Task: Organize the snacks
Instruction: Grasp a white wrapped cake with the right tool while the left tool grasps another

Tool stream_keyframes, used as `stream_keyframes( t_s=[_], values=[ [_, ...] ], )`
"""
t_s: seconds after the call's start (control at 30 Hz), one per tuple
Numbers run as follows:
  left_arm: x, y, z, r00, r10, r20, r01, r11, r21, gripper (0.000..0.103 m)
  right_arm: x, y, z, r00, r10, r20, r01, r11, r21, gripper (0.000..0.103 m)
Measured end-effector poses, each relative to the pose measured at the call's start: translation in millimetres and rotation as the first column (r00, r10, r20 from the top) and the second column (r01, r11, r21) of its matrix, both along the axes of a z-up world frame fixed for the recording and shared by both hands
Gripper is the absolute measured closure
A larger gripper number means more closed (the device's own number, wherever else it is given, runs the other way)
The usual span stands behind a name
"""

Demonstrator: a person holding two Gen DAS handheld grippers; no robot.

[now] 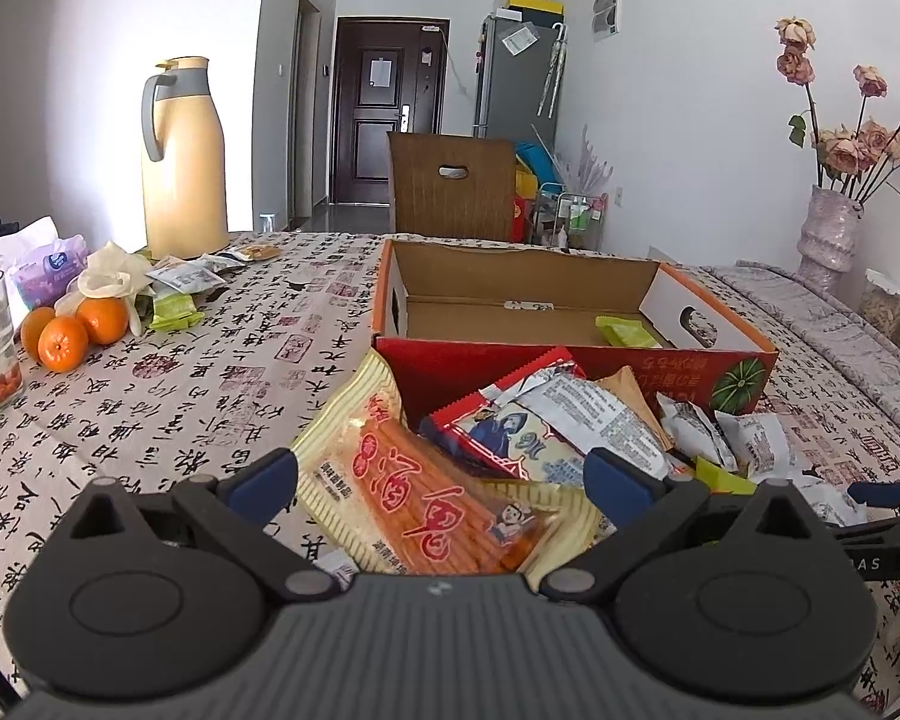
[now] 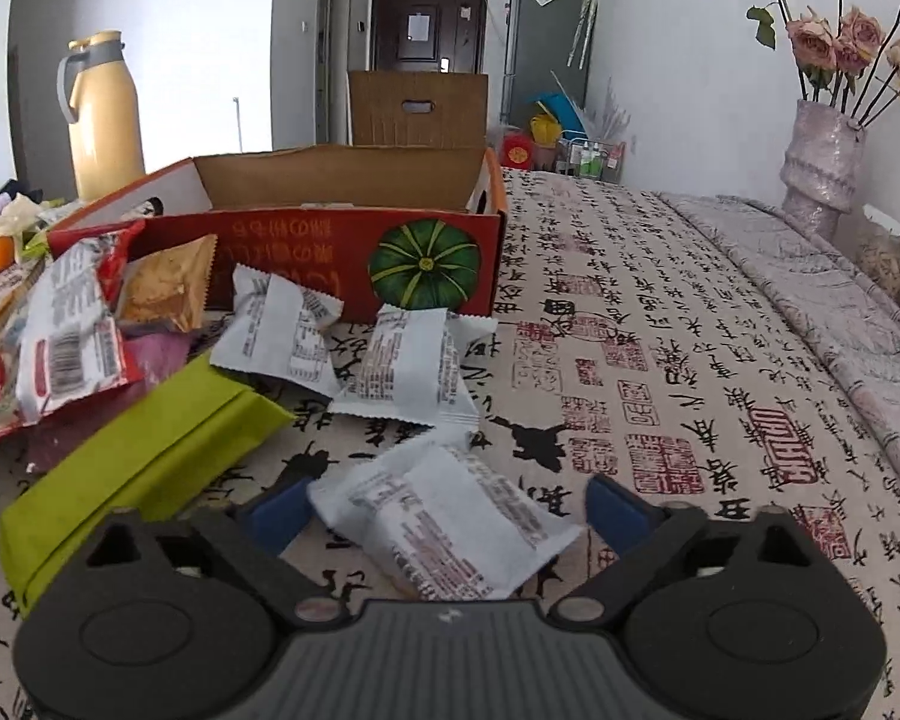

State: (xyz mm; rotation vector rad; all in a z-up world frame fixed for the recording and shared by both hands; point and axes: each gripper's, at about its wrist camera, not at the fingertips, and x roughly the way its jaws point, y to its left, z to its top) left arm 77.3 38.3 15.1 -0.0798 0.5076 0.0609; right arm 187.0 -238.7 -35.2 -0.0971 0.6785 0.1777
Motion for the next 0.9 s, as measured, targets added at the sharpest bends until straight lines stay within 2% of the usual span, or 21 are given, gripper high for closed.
stream_keyframes(
  t_s=[0.1,0.2,0.37,0.43,0.73,0.9],
  values=[
    [0,1,0,1.000,0.001,-0.001,-0.001,1.000,-0.004,0.000,-4,-1,1,1.000,0.006,0.009,-0.006,1.000,0.004,0.022],
    [-1,0,0,1.000,-0.003,-0.003,0.003,1.000,-0.005,0.000,-11,-3,3,0.999,0.031,0.008,-0.031,0.999,0.037,0.046],
    [-5,0,1,1.000,-0.003,0.002,0.003,1.000,-0.008,0.000,-20,-1,3,0.999,0.032,0.021,-0.033,0.999,0.037,0.050],
    [-7,0,2,1.000,0.001,0.002,-0.001,1.000,-0.009,0.000,-23,-1,3,0.999,0.030,0.029,-0.031,0.998,0.045,0.059],
    [-23,12,5,0.999,0.048,-0.003,-0.048,0.999,-0.021,0.000,-47,2,12,0.993,-0.015,0.116,0.002,0.994,0.107,0.062],
    [-34,25,-1,0.996,0.088,-0.036,-0.088,0.996,-0.019,0.000,-63,7,18,0.987,-0.012,0.158,-0.007,0.993,0.120,0.062]
  ],
)
